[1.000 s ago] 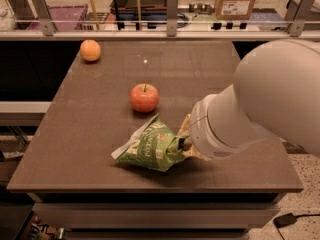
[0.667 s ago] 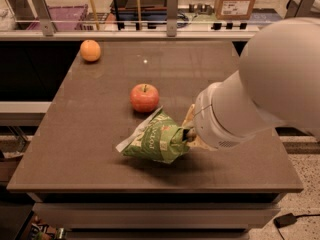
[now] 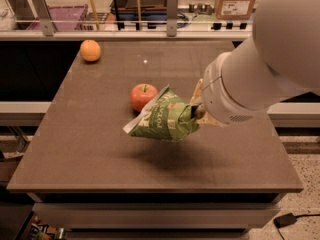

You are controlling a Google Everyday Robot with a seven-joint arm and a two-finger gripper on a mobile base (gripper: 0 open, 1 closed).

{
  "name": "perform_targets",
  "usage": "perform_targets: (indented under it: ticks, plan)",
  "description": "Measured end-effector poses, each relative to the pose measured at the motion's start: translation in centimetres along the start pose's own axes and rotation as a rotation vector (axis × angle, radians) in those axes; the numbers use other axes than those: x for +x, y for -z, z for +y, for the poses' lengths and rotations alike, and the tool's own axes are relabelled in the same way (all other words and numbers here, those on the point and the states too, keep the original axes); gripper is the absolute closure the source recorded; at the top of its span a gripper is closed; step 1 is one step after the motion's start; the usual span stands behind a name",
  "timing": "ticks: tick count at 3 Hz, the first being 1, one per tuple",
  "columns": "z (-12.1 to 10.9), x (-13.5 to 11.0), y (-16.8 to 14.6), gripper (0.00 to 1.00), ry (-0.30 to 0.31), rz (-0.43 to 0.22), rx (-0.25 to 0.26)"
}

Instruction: Move green jalapeno chip bag near orange

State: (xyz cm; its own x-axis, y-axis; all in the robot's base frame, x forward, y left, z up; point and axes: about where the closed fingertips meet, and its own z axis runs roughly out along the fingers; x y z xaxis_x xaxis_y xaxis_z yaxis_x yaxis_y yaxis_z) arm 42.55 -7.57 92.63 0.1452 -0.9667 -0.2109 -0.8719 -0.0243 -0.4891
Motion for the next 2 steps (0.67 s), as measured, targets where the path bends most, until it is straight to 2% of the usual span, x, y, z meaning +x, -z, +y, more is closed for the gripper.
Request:
perform_targets:
  ticks: [1, 2]
  plan:
    - [-3.1, 1.0, 1.0, 1.00, 0.003, 0.021, 0.029]
    - [-7.5, 2.0, 1.9, 1.00, -0.035, 0.041, 0.088]
